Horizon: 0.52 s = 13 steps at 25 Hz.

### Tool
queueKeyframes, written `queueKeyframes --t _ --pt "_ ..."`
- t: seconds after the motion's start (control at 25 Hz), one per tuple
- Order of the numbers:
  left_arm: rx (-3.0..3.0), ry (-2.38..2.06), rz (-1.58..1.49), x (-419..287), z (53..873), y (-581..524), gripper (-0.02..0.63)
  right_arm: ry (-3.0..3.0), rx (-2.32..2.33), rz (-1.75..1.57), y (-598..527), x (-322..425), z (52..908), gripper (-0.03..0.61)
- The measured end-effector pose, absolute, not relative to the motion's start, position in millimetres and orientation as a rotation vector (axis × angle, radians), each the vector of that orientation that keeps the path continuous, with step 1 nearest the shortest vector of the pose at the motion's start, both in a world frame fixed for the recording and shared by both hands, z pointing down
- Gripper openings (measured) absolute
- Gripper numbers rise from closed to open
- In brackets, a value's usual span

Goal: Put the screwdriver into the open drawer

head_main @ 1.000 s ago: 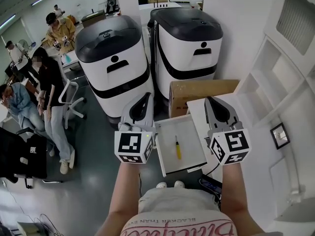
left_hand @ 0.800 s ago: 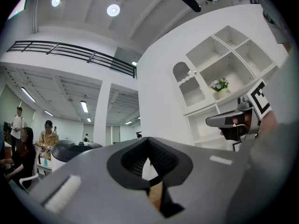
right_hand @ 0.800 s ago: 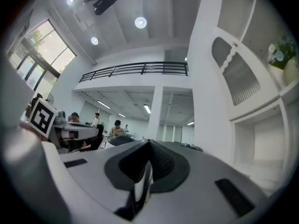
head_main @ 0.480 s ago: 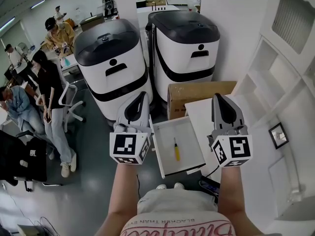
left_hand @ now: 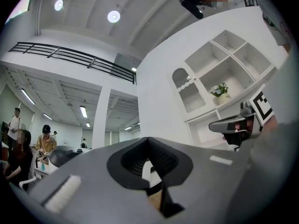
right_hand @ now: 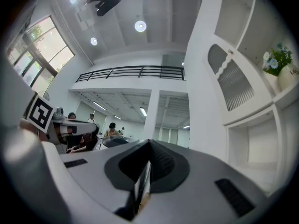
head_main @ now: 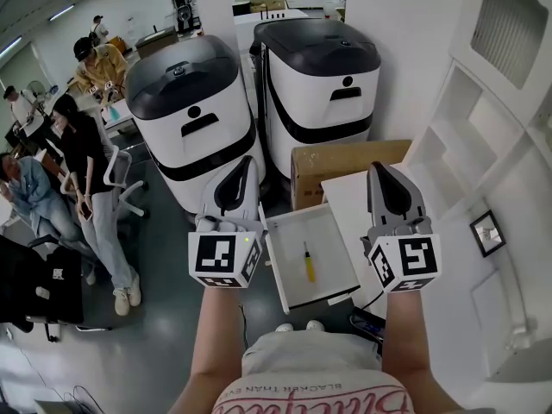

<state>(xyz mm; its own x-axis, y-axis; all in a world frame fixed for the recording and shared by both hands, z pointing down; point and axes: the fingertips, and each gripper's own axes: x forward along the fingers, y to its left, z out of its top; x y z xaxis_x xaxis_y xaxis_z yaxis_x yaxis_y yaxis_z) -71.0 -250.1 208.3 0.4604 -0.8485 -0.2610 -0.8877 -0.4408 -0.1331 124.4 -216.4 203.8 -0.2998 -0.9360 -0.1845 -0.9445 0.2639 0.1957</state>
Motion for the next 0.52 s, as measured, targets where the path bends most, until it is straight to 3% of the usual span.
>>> queueKeyframes --t 0.52 --pt "-2.451 1.499 0.235 -73.3 201.6 -255.4 0.009 2.488 -1.842 0.408 -221.3 119.1 205.2 0.005"
